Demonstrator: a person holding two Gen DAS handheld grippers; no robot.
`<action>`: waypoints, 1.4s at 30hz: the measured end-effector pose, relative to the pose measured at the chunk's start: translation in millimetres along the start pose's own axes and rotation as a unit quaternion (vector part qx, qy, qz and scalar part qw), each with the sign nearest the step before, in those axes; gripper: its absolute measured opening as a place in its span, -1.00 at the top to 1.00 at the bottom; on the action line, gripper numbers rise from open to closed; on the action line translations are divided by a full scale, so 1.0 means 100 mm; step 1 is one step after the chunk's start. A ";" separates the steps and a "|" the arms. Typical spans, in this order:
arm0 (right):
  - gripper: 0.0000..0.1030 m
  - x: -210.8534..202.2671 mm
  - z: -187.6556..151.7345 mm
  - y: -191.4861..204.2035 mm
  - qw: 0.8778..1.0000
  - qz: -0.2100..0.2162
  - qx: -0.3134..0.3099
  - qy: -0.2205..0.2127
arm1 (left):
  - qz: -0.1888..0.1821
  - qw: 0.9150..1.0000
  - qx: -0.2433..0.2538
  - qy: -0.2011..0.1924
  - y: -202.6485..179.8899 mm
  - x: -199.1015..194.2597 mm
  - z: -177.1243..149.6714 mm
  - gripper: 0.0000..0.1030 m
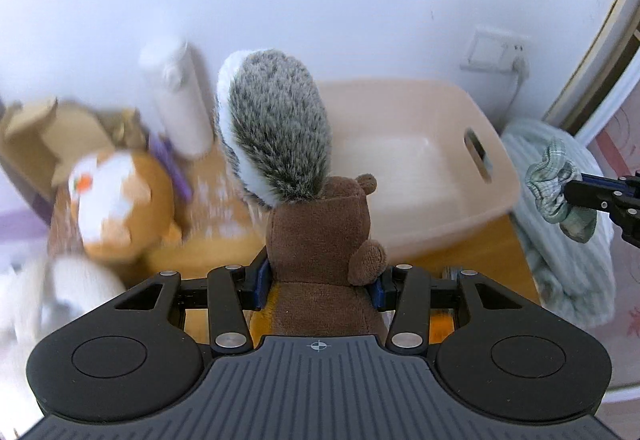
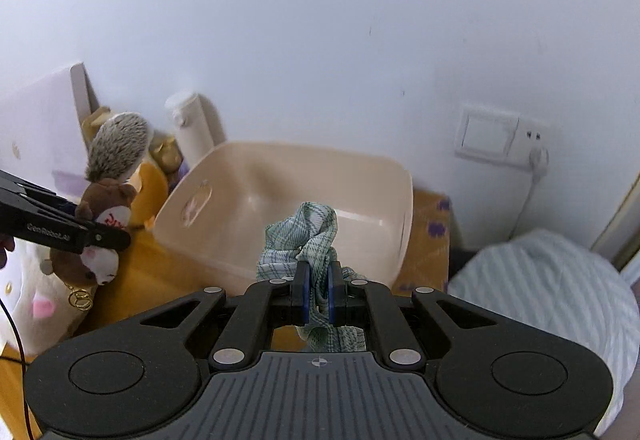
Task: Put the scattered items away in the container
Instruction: 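Close the right tool on the green scrunchie while the left tool grips the squirrel plush, then carry both items over the basket and open both tools to drop them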
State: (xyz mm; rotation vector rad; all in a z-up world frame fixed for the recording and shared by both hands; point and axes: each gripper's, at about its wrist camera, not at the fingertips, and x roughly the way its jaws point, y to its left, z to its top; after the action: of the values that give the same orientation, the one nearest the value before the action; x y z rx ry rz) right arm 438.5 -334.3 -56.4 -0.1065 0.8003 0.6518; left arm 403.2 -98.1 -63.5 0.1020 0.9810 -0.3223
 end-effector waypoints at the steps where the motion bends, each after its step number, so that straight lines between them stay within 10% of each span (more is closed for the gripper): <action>1: 0.85 0.04 0.06 -0.01 1.000 0.000 0.001 -0.004 | 0.004 1.000 0.007 -0.009 -0.04 0.03 0.07 0.10; 9: 0.85 0.44 0.49 -0.11 1.000 -0.013 0.013 -0.021 | 0.014 0.999 0.023 -0.033 -0.25 0.40 0.51 0.09; 42: 0.85 1.77 0.26 -0.14 0.994 -0.023 0.036 0.097 | 0.029 0.991 -0.006 0.134 -0.29 1.93 0.51 0.09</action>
State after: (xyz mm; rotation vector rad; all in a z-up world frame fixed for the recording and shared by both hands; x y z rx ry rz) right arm 554.1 -248.5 -163.9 -0.1237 1.0049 0.5729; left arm 533.5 -179.4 -193.5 0.1645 1.2434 -0.2534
